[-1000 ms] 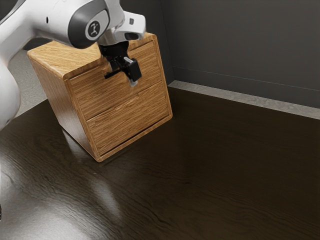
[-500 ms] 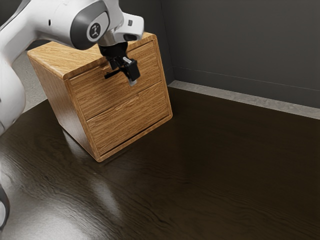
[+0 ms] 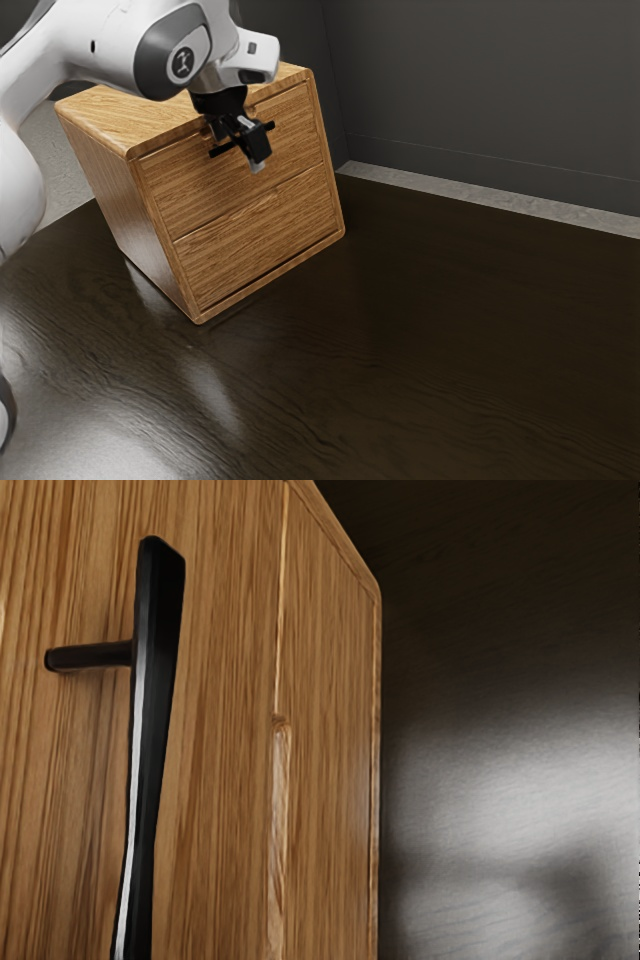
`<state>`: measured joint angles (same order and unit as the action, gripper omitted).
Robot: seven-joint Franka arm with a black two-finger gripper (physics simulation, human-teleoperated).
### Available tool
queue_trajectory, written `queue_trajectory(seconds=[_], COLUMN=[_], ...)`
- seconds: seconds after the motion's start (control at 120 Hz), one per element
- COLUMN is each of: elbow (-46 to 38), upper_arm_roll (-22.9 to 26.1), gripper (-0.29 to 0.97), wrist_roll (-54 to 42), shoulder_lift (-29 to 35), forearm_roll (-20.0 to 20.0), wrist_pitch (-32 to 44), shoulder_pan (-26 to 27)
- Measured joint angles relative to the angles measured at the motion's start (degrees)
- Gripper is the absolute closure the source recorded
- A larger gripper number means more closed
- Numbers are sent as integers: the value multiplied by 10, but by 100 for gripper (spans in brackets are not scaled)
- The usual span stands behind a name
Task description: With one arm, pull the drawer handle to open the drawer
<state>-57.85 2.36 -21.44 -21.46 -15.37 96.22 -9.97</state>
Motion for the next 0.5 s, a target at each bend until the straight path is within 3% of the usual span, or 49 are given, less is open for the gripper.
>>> queue_trajectory(seconds=[0.342, 0.458, 0.5], elbow=[-8, -14, -15], upper_arm_roll=[2, 2, 2], gripper=[0, -6, -1], wrist_roll=[-3, -4, -4], shoulder_lift=[-3, -3, -3], forearm_roll=[2, 1, 2], wrist_pitch=[0, 1, 1], shoulder_pan=[5, 7, 8])
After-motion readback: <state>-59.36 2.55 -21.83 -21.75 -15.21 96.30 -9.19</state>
